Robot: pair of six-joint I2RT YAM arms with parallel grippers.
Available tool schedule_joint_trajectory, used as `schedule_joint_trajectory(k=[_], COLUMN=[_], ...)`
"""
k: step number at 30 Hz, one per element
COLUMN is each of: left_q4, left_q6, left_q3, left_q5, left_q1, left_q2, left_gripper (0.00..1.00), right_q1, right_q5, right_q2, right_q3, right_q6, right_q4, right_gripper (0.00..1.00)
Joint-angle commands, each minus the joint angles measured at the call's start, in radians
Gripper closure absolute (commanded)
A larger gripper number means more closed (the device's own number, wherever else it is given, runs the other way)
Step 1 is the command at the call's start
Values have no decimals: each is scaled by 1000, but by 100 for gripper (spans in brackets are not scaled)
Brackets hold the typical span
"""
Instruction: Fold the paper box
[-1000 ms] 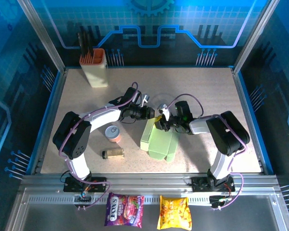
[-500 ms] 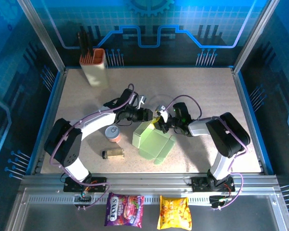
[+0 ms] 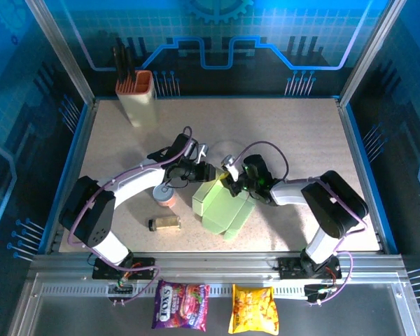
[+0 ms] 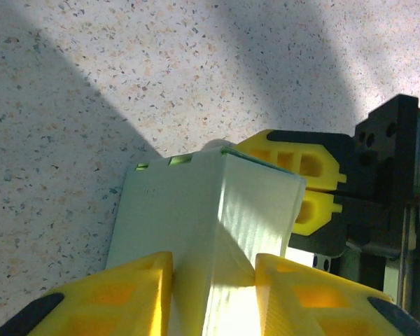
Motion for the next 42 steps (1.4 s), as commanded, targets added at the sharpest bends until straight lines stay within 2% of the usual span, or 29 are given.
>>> schedule_joint_trajectory(k=[1, 7, 11, 13, 18, 23, 31, 33, 37, 39, 42], left_q4=[-3, 3, -6, -9, -15, -13, -13, -6, 36, 54, 72], left_q6=[-15, -21, -12, -8, -3, 0, 2, -3, -29, -42, -53], left_q3=[-22, -28, -30, -30, -27, -27, -26, -27, -41, -48, -65], left_q5=[35, 27, 18, 17, 18, 17, 23, 30, 59, 76, 80], left_q1=[-9, -14, -14, -13, -14, -14, -12, -13, -14, -14, -15], left_q2=[7, 10, 0, 2, 15, 16, 17, 20, 29, 34, 29], left_gripper=[66, 66, 65, 65, 65, 65, 65, 65, 65, 65, 65], right_q1=[56, 127, 134, 134, 115, 108, 100, 104, 131, 151, 163], right_q5=[150, 274, 226, 214, 170, 170, 206, 238, 378, 441, 449], right_q2=[-9, -13, -67, -60, 11, 84, 151, 158, 171, 178, 191], right_q3=[-21, -47, -83, -88, -87, -64, -41, -39, -56, -53, -43], right_q6=[84, 214, 229, 206, 185, 183, 194, 211, 261, 275, 283], right_q4=[26, 41, 38, 49, 152, 219, 308, 333, 415, 421, 417], right_gripper=[100, 100, 100, 91, 77, 73, 80, 85, 100, 100, 100])
